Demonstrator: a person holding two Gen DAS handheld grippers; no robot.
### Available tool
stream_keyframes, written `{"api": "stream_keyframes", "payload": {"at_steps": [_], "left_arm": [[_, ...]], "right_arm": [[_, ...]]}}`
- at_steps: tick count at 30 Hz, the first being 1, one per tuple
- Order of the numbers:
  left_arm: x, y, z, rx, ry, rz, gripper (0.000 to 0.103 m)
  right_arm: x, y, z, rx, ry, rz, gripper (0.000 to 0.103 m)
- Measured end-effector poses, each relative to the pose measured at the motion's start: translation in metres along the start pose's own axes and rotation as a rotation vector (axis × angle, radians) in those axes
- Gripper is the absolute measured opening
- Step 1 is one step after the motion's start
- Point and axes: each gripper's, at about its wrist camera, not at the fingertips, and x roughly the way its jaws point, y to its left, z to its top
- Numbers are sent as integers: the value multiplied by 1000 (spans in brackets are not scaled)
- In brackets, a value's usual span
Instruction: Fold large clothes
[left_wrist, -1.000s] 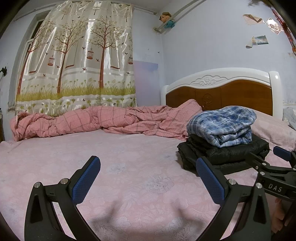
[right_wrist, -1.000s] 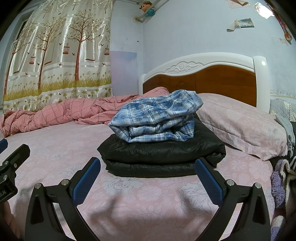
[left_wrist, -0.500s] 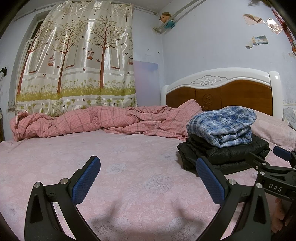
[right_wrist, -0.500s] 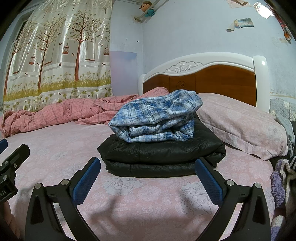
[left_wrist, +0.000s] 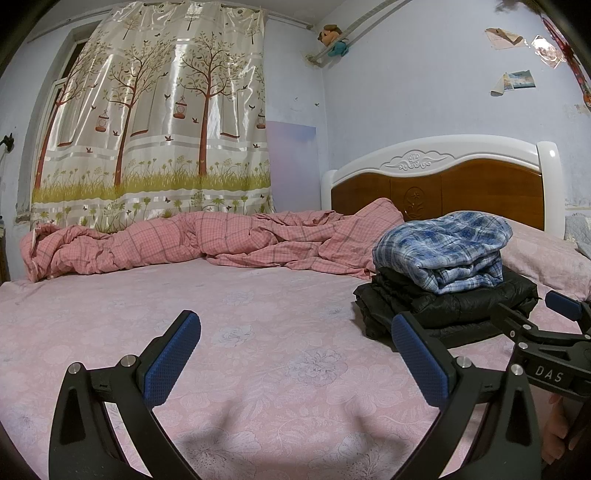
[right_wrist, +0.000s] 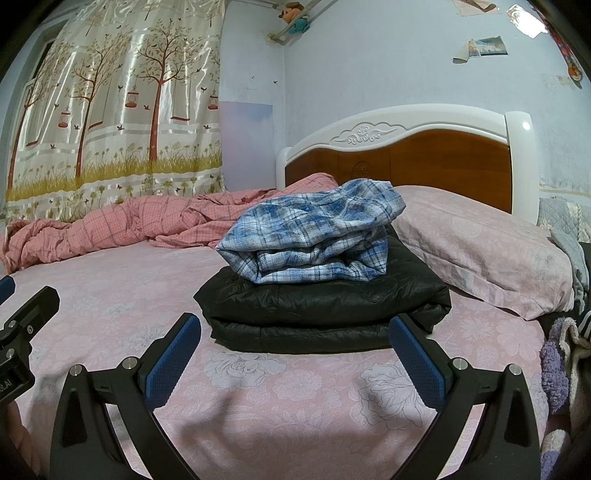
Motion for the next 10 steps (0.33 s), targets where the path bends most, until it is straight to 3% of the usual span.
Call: {"api": "stream_keyframes", "payload": {"at_steps": [10], "left_arm": [[0,0,0,0,-1,0,103]], "right_arm": [[1,1,0,-2,4,0,103]]}}
